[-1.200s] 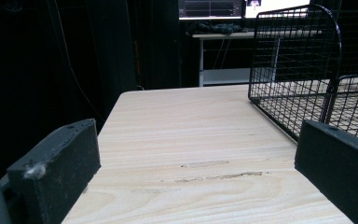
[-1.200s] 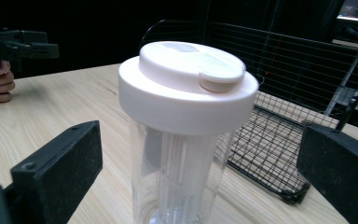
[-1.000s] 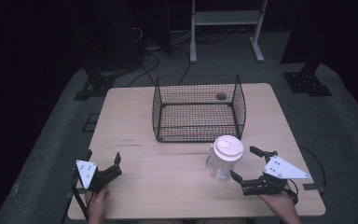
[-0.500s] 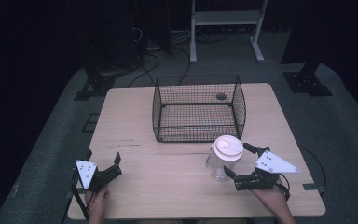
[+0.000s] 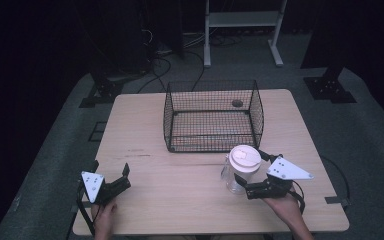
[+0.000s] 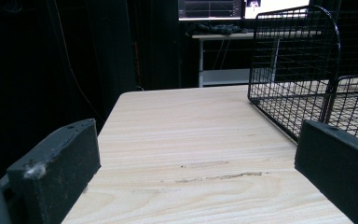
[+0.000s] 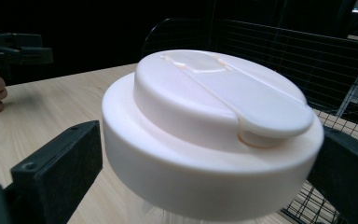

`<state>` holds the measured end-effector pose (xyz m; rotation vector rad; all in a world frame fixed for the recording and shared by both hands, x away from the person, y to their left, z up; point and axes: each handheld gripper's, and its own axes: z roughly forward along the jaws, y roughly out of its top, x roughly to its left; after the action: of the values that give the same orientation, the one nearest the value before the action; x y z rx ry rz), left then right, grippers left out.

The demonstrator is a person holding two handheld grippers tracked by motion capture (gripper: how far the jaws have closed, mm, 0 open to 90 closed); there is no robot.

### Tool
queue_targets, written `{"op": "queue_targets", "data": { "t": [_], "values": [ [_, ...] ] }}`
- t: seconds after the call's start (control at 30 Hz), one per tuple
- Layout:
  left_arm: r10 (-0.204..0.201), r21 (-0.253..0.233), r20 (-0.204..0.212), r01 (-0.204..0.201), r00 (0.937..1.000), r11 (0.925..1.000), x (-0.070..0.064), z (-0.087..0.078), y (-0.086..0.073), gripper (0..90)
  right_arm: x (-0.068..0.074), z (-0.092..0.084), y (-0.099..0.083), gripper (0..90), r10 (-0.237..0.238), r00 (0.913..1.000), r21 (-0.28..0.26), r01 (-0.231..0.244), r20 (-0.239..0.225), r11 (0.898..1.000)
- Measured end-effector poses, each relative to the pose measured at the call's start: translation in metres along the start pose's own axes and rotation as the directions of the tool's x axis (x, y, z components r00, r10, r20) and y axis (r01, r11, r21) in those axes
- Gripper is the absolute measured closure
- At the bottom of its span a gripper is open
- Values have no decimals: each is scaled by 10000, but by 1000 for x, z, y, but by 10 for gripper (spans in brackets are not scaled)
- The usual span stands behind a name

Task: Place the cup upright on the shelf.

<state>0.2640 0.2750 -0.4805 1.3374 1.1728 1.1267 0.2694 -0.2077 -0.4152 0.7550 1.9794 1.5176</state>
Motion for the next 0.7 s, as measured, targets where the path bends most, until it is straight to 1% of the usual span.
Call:
{"op": "queue_targets", "data": {
  "t": [0.2,0.33,0.67,0.7],
  "values": [
    [-2,-6,-1,2,10000,10000,0,0,0,0,0,5,2,0,1,10000,-18,-1,20,10000],
    [0,-7,-4,0,10000,10000,0,0,0,0,1,8,3,0,-103,9999,-10,103,69,9999],
    [3,-11,2,-3,10000,10000,0,0,0,0,0,12,4,0,-58,10000,79,57,72,10000],
    [-2,-10,-3,2,10000,10000,0,0,0,0,0,12,4,39,-75,9999,57,75,82,10000]
  ]
}}
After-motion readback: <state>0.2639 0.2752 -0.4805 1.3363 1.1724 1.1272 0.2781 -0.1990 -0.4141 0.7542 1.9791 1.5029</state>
